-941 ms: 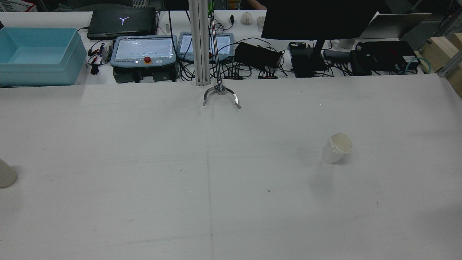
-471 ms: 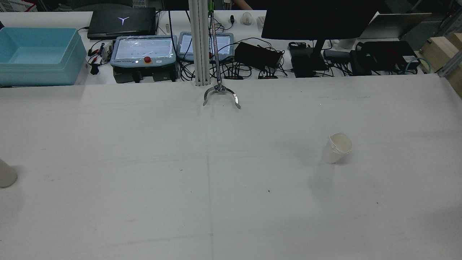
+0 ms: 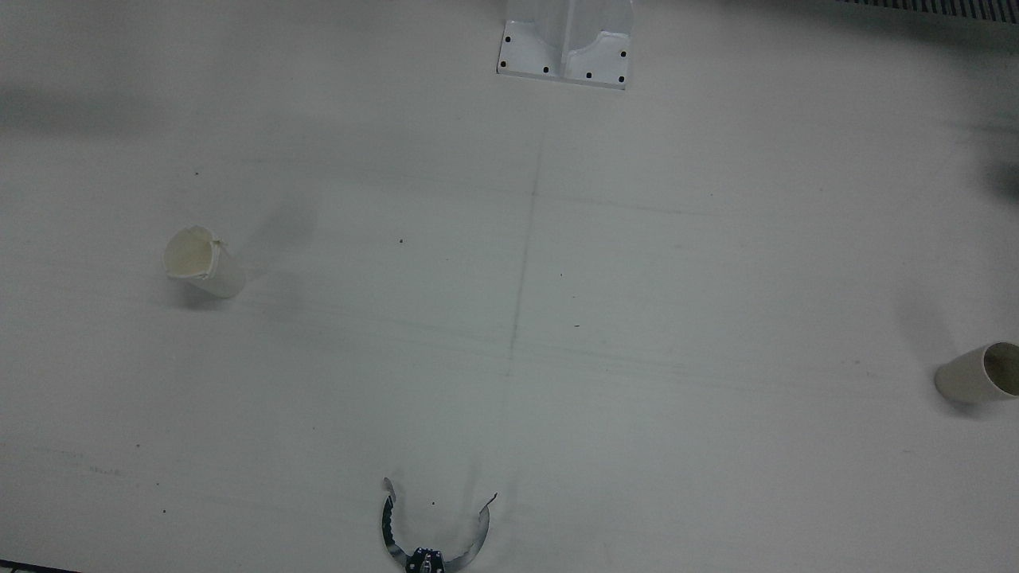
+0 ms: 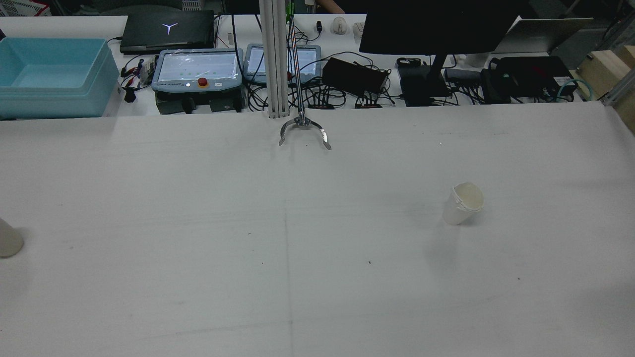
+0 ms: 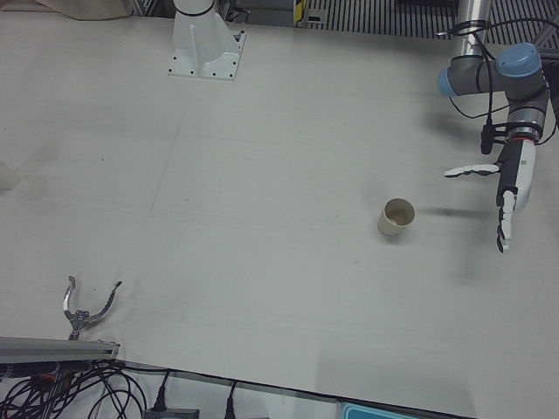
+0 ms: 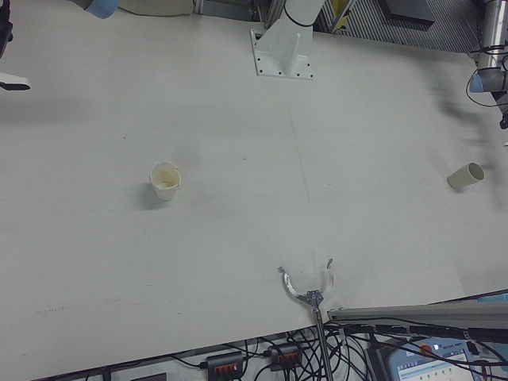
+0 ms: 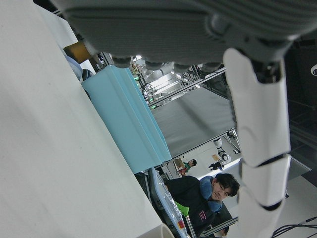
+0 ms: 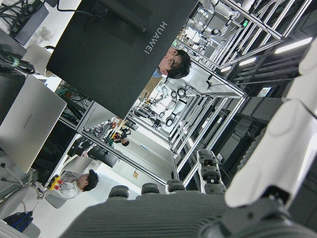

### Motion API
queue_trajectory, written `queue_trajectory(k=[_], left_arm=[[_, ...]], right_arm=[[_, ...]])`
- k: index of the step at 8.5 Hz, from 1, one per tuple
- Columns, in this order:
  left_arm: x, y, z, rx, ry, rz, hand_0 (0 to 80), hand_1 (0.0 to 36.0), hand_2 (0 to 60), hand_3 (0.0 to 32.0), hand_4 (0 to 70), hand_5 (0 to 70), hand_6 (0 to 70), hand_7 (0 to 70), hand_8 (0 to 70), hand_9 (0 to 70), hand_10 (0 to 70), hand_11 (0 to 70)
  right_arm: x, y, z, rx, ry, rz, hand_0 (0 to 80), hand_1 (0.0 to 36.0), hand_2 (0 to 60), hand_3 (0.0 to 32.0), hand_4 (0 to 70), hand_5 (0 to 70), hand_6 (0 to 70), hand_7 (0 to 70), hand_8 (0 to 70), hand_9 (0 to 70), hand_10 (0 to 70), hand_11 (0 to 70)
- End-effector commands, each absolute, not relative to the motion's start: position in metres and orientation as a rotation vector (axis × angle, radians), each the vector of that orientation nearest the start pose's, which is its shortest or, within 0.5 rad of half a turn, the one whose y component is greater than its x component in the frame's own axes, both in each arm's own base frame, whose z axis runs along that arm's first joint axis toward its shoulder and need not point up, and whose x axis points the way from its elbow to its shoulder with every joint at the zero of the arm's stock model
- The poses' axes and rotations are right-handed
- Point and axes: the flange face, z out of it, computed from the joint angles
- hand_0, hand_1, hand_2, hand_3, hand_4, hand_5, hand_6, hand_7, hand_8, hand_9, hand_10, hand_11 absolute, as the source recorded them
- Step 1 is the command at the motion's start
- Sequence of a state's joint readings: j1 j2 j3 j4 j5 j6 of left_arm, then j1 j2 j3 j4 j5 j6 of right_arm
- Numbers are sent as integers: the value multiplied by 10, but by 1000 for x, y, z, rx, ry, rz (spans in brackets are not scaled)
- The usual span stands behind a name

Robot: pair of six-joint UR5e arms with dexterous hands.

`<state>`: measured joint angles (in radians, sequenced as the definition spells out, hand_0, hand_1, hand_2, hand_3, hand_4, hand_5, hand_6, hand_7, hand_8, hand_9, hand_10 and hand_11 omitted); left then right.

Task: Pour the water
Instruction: 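Close the left hand around the white paper cup beside it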

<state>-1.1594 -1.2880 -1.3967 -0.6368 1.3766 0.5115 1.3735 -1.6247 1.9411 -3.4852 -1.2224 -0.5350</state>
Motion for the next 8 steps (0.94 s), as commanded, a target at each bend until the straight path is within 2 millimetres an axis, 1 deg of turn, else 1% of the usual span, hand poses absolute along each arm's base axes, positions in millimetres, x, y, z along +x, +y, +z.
queue_trajectory(k=[1, 2, 3, 4, 6, 7, 8], left_arm=[[53, -376, 829, 152, 2077, -1565, 546, 228, 106, 70, 0, 0, 0, 9, 0, 0, 0, 26], [65, -384, 825, 144, 2086, -1548, 547, 230, 106, 66, 0, 0, 0, 12, 0, 0, 3, 30], [76, -399, 824, 140, 2087, -1542, 554, 236, 114, 60, 8, 0, 0, 19, 0, 0, 4, 32], [83, -405, 829, 134, 2079, -1545, 555, 238, 119, 58, 12, 0, 0, 23, 0, 0, 3, 30], [88, -412, 826, 136, 2089, -1542, 578, 256, 120, 52, 22, 0, 0, 25, 0, 0, 4, 34], [91, -417, 822, 155, 2090, -1525, 572, 253, 125, 58, 15, 0, 0, 26, 0, 0, 2, 30], [92, -417, 823, 152, 2087, -1527, 573, 256, 125, 56, 15, 0, 0, 27, 0, 0, 2, 31]], right_arm=[[77, -465, 571, -823, 2263, -2440, 428, 82, 36, 54, 41, 91, 0, 38, 0, 0, 0, 0], [77, -465, 571, -823, 2263, -2440, 422, 79, 32, 56, 34, 87, 0, 35, 0, 0, 0, 0], [77, -465, 570, -823, 2263, -2437, 422, 78, 32, 56, 34, 87, 0, 35, 0, 0, 0, 0], [78, -464, 571, -823, 2261, -2439, 419, 76, 31, 54, 33, 88, 0, 37, 0, 0, 0, 0], [78, -462, 573, -821, 2258, -2442, 420, 76, 29, 54, 33, 87, 0, 36, 0, 0, 0, 0], [78, -462, 573, -821, 2258, -2442, 418, 76, 29, 52, 32, 87, 0, 35, 0, 0, 0, 0], [78, -462, 573, -821, 2257, -2444, 418, 76, 32, 52, 33, 86, 0, 34, 0, 0, 0, 0]])
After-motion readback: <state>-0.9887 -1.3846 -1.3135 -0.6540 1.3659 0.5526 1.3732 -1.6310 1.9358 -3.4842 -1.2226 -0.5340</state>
